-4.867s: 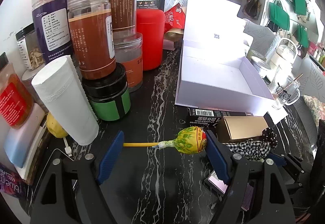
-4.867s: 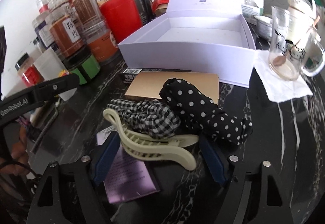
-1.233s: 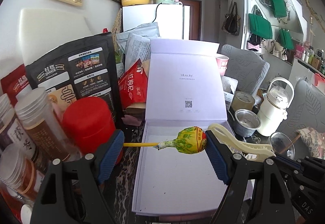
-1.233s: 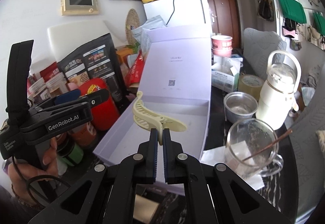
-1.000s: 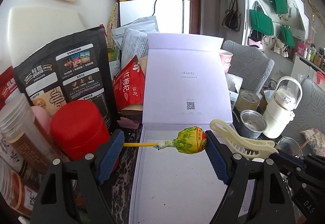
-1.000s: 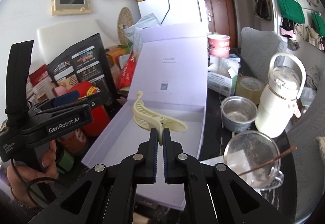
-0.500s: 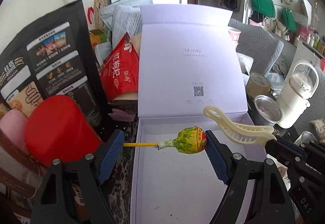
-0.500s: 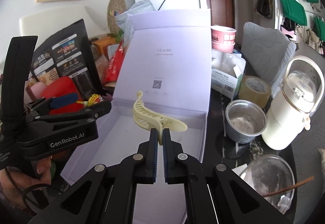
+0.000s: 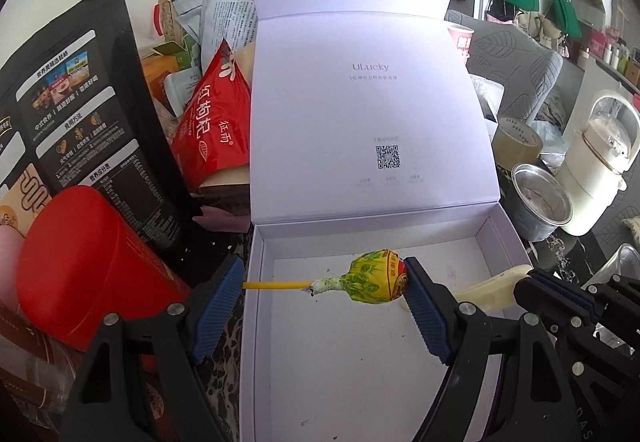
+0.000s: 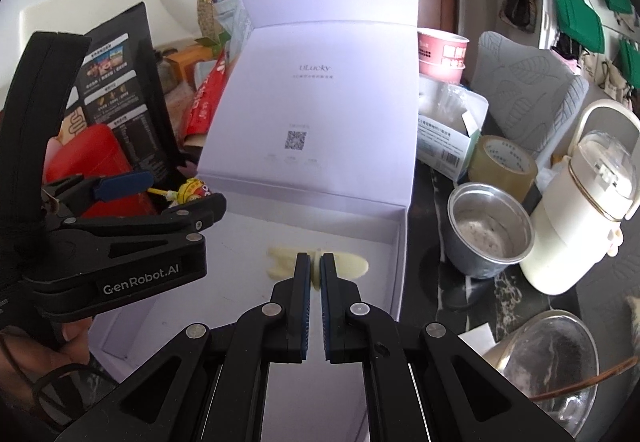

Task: Organize rigid objects
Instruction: 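Open the right gripper to drop the clip while the left gripper releases the lollipop into the box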

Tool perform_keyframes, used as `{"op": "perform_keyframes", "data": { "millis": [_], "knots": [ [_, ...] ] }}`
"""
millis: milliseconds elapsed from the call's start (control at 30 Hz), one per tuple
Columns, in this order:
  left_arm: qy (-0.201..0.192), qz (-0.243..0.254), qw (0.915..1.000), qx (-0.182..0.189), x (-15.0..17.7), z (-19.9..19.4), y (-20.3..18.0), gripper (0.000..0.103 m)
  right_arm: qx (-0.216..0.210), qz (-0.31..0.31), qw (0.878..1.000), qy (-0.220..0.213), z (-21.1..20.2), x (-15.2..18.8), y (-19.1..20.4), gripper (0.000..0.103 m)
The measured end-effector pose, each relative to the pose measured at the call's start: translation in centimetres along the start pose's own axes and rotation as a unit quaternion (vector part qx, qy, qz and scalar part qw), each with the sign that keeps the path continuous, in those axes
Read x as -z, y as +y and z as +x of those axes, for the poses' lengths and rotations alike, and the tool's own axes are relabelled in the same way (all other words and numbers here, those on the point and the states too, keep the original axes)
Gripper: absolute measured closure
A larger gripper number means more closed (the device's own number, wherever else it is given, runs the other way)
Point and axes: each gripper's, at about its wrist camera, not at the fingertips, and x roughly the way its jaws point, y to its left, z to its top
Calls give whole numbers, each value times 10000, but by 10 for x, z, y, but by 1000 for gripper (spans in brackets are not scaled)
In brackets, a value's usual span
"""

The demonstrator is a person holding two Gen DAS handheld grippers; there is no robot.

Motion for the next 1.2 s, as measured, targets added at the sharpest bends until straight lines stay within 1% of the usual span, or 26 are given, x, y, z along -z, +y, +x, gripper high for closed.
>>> {"op": "perform_keyframes", "data": {
  "millis": [133,200,267,333,400,533,667,767,1200],
  "knots": [
    [141,-51,9998,123,0,4,0,23,28,11,10000,53,1,1,-1,97],
    [309,-83,9994,106,1,9,0,23,62,-12,10000,64,-1,1,-1,96],
    [401,-119,9991,98,2,11,1,23,78,-13,10000,47,-3,1,-1,85],
    [415,-126,9991,31,3,10,1,23,113,-31,9999,11,-6,1,-1,80],
    [413,-141,9990,-12,3,7,2,23,126,-48,9999,-9,-9,1,0,80],
    [316,-165,9993,-59,1,-5,3,23,108,-60,9999,-68,-17,-1,1,77],
    [178,-168,9997,-86,-2,-21,3,22,94,-54,9998,-167,-30,-3,2,77],
    [77,-167,9997,-132,-4,-33,2,16,84,-64,9997,-236,-40,-4,3,77],
    [-376,-125,9991,-169,0,-101,-5,15,65,-63,9979,-635,-99,2,9,77]
  ]
}}
